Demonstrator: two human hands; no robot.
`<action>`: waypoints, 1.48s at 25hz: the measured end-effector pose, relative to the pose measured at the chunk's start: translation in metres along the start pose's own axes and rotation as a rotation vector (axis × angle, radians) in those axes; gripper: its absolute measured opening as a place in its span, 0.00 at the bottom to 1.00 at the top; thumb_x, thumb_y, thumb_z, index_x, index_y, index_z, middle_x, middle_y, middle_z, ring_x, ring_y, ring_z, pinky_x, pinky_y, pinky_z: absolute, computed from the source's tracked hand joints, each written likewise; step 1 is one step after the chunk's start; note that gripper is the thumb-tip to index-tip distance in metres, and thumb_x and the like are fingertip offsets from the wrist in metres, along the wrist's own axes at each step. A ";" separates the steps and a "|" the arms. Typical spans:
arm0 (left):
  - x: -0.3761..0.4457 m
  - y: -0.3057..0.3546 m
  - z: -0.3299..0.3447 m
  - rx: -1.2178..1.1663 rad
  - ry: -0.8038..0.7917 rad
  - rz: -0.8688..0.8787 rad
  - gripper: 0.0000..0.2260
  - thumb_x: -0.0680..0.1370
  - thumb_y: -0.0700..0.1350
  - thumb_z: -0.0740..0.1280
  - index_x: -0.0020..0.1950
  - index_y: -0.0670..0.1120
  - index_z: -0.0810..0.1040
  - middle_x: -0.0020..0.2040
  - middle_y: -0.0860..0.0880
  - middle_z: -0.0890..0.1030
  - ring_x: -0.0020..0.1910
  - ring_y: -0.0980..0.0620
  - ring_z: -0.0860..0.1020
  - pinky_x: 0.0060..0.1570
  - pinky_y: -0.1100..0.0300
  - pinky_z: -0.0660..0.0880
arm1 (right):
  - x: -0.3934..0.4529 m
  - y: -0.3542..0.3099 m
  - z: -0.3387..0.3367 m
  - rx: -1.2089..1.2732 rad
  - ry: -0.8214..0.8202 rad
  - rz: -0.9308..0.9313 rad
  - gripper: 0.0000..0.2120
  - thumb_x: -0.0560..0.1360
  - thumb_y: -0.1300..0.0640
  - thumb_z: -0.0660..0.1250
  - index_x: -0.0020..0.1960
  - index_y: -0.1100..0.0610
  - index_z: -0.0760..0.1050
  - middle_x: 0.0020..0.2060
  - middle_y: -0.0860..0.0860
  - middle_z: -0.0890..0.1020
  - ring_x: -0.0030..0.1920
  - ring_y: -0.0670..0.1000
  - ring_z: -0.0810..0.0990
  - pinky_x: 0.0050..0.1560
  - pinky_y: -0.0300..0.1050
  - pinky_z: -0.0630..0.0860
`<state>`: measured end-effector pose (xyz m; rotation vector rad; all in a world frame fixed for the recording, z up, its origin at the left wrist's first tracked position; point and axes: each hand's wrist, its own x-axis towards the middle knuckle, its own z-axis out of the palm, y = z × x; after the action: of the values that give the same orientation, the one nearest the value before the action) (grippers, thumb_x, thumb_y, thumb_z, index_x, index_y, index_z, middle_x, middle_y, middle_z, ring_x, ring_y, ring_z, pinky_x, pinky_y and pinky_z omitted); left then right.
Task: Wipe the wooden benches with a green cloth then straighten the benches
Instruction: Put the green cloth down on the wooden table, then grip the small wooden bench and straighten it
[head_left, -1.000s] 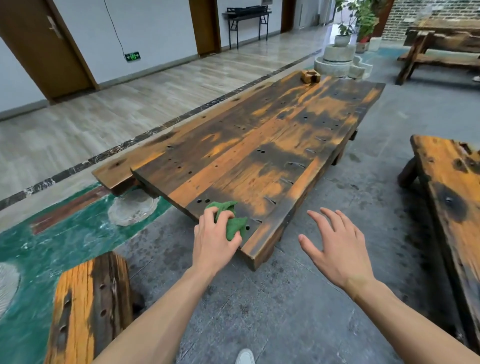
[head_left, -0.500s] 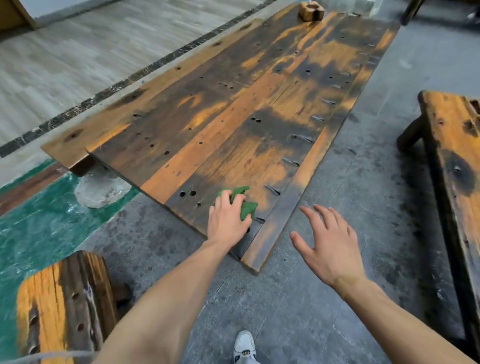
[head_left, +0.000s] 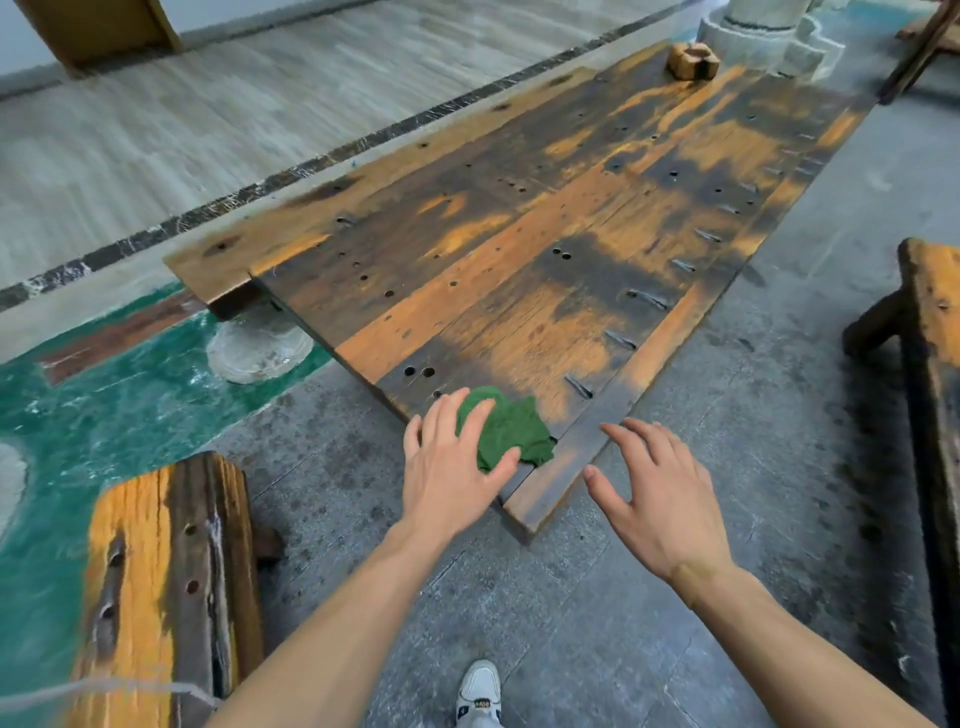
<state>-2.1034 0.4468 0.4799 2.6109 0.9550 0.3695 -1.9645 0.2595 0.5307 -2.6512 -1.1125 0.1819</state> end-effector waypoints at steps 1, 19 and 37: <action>-0.019 -0.003 -0.016 0.022 0.031 -0.030 0.30 0.77 0.67 0.57 0.74 0.54 0.69 0.78 0.48 0.64 0.78 0.47 0.60 0.76 0.40 0.53 | -0.005 -0.010 -0.006 0.007 0.004 -0.052 0.32 0.75 0.31 0.48 0.72 0.45 0.67 0.71 0.48 0.70 0.74 0.54 0.64 0.69 0.57 0.67; -0.578 0.032 -0.212 0.359 0.563 -0.716 0.27 0.77 0.66 0.58 0.71 0.54 0.72 0.74 0.47 0.70 0.76 0.43 0.65 0.74 0.34 0.57 | -0.337 -0.184 -0.046 0.153 -0.049 -1.056 0.30 0.76 0.34 0.51 0.71 0.49 0.71 0.69 0.49 0.75 0.73 0.55 0.68 0.70 0.58 0.68; -1.097 0.063 -0.252 0.482 0.717 -1.224 0.27 0.77 0.65 0.58 0.70 0.53 0.75 0.71 0.48 0.73 0.74 0.43 0.68 0.73 0.35 0.59 | -0.821 -0.361 0.031 0.199 -0.265 -1.613 0.29 0.76 0.33 0.52 0.70 0.47 0.72 0.69 0.49 0.74 0.73 0.55 0.67 0.69 0.57 0.66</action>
<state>-2.9688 -0.2670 0.5961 1.6296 2.8508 0.7727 -2.7910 -0.0789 0.6161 -0.9270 -2.6312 0.2584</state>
